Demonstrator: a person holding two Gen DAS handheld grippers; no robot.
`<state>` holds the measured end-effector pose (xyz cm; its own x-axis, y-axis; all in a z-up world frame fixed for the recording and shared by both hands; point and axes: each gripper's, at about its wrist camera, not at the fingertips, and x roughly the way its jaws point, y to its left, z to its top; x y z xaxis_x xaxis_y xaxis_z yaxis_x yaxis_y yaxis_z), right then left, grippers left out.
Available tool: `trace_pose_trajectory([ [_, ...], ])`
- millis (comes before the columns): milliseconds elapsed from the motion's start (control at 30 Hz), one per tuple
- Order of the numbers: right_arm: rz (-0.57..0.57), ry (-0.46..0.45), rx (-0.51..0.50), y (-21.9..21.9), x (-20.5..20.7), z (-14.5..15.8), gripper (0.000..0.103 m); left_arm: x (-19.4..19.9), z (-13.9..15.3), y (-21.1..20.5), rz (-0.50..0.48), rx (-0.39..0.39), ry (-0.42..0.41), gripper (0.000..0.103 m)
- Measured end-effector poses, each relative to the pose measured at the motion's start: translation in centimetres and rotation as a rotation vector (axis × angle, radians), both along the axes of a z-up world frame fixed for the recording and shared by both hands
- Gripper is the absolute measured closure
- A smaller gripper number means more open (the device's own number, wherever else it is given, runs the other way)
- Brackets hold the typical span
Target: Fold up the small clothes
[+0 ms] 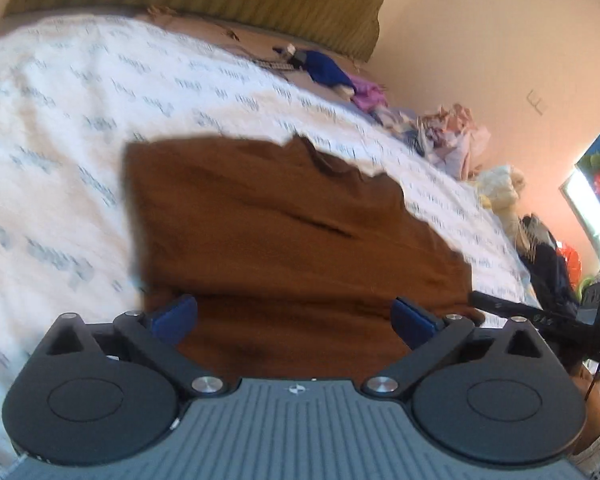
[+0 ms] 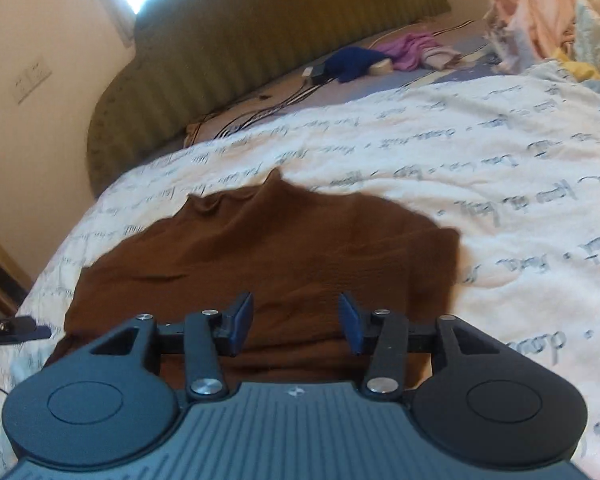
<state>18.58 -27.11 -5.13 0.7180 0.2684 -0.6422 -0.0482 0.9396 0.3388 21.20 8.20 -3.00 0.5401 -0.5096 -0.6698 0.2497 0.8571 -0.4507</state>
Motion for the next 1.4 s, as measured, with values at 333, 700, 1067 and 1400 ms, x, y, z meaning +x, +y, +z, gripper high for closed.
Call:
trace_pose_trajectory([
  [333,0.055,0.016,-0.290,3.7,-8.8,-1.8,0.056,-10.4,-1.7,-0.9,-0.074,0.196,-0.044,0.000],
  [700,0.003,-0.035,-0.316,8.6,-22.1,-4.8,0.038,-23.2,-4.9,-3.9,-0.156,0.393,-0.161,0.000],
  [1067,-0.010,-0.042,-0.252,7.3,-29.9,-4.1,0.037,-28.8,-3.1,1.7,-0.039,0.271,-0.094,0.001],
  [1400,-0.097,-0.033,0.044,2.4,-31.5,-4.1,0.027,-24.4,-4.4,9.0,0.173,-0.307,0.137,0.000],
])
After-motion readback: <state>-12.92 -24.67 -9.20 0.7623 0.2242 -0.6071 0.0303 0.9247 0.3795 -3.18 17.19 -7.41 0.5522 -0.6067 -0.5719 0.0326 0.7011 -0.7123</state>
